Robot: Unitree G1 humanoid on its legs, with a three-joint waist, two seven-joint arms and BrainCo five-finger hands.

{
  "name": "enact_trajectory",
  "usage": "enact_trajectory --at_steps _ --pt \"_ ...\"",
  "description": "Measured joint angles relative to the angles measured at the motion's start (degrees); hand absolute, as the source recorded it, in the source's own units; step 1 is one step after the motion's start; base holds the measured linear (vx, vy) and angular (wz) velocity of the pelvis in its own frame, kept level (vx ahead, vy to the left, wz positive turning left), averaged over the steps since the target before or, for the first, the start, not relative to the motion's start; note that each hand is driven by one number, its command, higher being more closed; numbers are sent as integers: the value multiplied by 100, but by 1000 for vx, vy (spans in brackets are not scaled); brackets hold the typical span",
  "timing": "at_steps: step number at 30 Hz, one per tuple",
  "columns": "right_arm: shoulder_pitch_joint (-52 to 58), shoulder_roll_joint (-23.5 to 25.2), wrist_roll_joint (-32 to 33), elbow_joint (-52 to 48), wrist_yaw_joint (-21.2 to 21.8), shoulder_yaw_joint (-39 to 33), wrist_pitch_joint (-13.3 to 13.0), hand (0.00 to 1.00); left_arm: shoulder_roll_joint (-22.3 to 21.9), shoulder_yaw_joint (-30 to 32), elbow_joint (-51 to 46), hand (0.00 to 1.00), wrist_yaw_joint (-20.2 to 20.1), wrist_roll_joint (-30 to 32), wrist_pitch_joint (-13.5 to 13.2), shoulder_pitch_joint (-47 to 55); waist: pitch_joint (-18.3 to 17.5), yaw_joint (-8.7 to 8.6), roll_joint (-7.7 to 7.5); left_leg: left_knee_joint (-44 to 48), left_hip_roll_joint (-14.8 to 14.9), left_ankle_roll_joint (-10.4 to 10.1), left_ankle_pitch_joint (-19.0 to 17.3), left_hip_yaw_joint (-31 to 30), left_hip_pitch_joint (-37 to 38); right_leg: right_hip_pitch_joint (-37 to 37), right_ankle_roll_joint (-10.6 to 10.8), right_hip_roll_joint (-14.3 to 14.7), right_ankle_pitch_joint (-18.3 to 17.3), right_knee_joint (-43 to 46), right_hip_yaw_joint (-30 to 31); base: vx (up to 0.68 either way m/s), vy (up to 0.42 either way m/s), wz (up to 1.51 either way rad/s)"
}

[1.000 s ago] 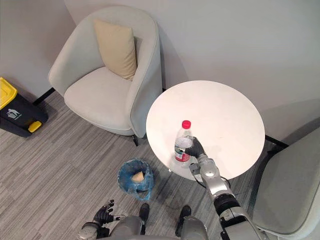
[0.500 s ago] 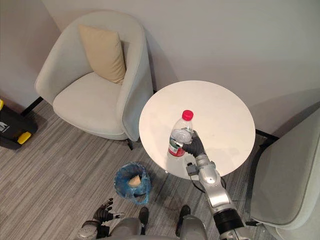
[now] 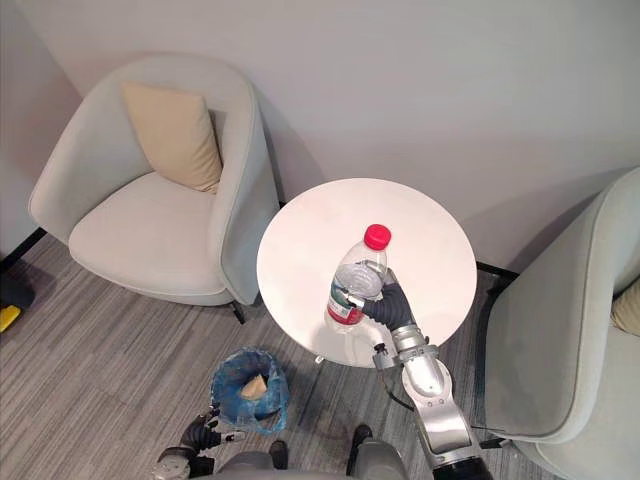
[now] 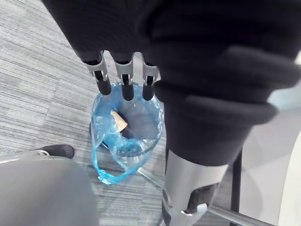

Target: Gather rubbish on tea table into small bin, then transfer packed bag to large trash can.

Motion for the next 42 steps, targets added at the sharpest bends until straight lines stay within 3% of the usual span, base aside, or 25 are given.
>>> enact_trajectory --at_steps 3,6,9,11,14,16,18,19,20,21,23,24,25,27,33,36,40,42 --pt "155 -19 -62 -23 4 4 -7 100 33 -17 7 0 1 -2 -11 -8 -5 -40 -60 404 -207 61 -228 -97 -66 -190 114 -244 -427 805 56 -59 8 16" --pt "202 -31 -97 -40 -3 -50 -5 100 40 -145 16 0 0 -7 -11 -104 -21 -314 -71 598 -428 66 -238 -672 -310 -281 299 -293 -578 1276 715 -46 -34 92" --pt "159 -82 -99 -61 -7 -84 -4 100 -10 -237 22 0 -5 -20 -6 -215 -61 -279 -152 717 -608 5 -143 -1091 -635 -286 369 -381 -869 1250 891 -58 -73 92" --pt "104 -147 -104 -68 -9 -63 -2 100 -25 -230 19 0 4 -54 -10 -233 -81 -140 -130 595 -636 -10 93 -1366 -712 -249 407 -375 -896 1195 828 -53 -91 69" --pt "24 -196 -95 -160 -25 -66 -5 100 -68 -190 22 0 23 -133 -11 -232 -143 -138 -22 432 -585 -114 457 -1834 -1027 -238 278 -322 -798 908 352 -86 -96 98" --pt "18 -211 -91 -174 -43 -118 -7 100 -103 -166 9 0 32 -242 -11 -248 -133 -147 27 434 -530 -125 793 -1672 -1259 -181 158 -249 -685 672 140 -60 -60 103" --pt "-33 -205 -88 -171 -75 -273 8 100 -220 -116 -48 0 74 -311 -11 -212 -67 -135 90 248 -412 201 1476 -382 -1428 25 -130 -256 -387 251 -140 -118 -18 113" --pt "-79 -162 -86 -174 -100 -289 7 100 -241 -92 -95 0 91 -314 -11 -216 -55 -139 100 314 -353 329 1339 53 -1426 63 -156 -314 -315 187 -314 -245 35 98" --pt "-123 -121 -84 -170 -145 -381 5 100 -240 -83 -111 0 100 -293 -1 -216 -40 -167 95 1150 -128 703 680 982 -1528 73 -155 -387 -293 168 -554 -281 40 91" --pt "-108 -63 -80 -168 -165 -523 5 100 -234 -81 -108 0 99 -256 -1 -201 -14 -194 45 1766 21 799 250 1447 -1403 166 -133 -496 -272 95 -741 -279 19 91" --pt "-105 20 -84 -170 -209 -688 4 100 -236 -73 -101 0 94 -208 -2 -105 -45 -336 96 1782 132 490 -77 1688 -950 301 -80 -586 -196 -118 -906 -129 66 73" --pt "-102 3 -84 -176 -281 -757 3 100 -255 -62 -42 0 92 -194 1 -60 -114 -349 238 1086 140 253 -209 1552 -589 229 42 -533 -174 -144 -907 -72 116 49" --pt "-108 -18 -85 -167 -296 -826 -2 100 -264 -44 -3 0 96 -156 2 -57 -121 -349 364 698 96 222 -240 1472 -469 206 130 -474 -113 -163 -897 -57 108 24" --pt "46 109 -86 -128 -340 -899 44 100 -229 66 82 0 103 -91 10 -66 -97 -318 245 415 -61 221 -27 1396 -379 366 297 -413 161 -520 -663 -79 79 23" --pt "121 118 -85 -128 -268 -844 42 100 -212 120 86 0 97 29 10 10 -168 -308 237 177 -216 287 105 1357 -280 645 371 -391 537 -1127 -547 -47 70 6" --pt "162 117 -87 -122 -262 -857 43 100 -205 121 89 0 92 136 10 8 -178 -306 234 37 -248 297 201 1302 -283 646 311 -365 647 -1254 -546 -1 5 5" --pt "140 117 -87 123 -261 -850 40 100 -184 122 86 0 66 227 9 6 -179 -298 201 35 -222 312 211 1278 -251 591 292 -345 537 -1078 -543 12 -17 -1" --pt "133 133 -89 339 -259 -797 44 100 -103 134 30 0 13 225 -3 -4 -123 -276 74 391 -227 340 -91 1343 -368 170 361 -529 -38 -138 -405 0 -37 -9"
